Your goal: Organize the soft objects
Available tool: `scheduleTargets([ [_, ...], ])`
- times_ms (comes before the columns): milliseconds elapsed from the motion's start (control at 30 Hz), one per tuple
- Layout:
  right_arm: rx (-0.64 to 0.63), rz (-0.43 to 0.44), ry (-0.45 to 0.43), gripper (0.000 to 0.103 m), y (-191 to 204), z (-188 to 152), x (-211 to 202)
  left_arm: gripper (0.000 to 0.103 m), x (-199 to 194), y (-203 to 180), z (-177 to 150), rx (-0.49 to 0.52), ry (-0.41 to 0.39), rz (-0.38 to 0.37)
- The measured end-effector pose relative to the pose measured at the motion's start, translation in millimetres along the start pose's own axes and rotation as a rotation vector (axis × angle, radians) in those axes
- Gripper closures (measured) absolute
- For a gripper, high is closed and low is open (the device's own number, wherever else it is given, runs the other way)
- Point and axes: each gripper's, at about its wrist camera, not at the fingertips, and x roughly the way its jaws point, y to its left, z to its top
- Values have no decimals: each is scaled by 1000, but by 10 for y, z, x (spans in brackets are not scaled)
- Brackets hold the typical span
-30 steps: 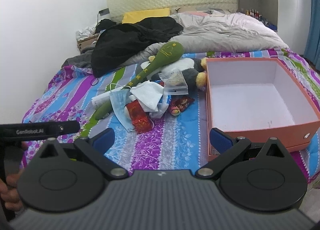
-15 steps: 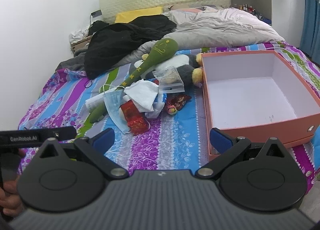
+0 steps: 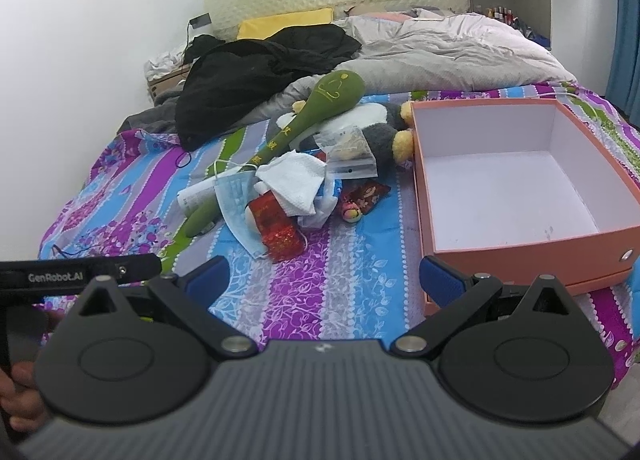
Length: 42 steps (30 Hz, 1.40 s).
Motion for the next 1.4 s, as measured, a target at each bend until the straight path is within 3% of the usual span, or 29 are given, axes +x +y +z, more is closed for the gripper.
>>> scheduleTargets([
  [967,-6,14,67,0,-35,26,331,0,301,108,39,-19,33,31],
  [1400,7,142,50,5,47,258,800,0,908,267,127,-37,55,25],
])
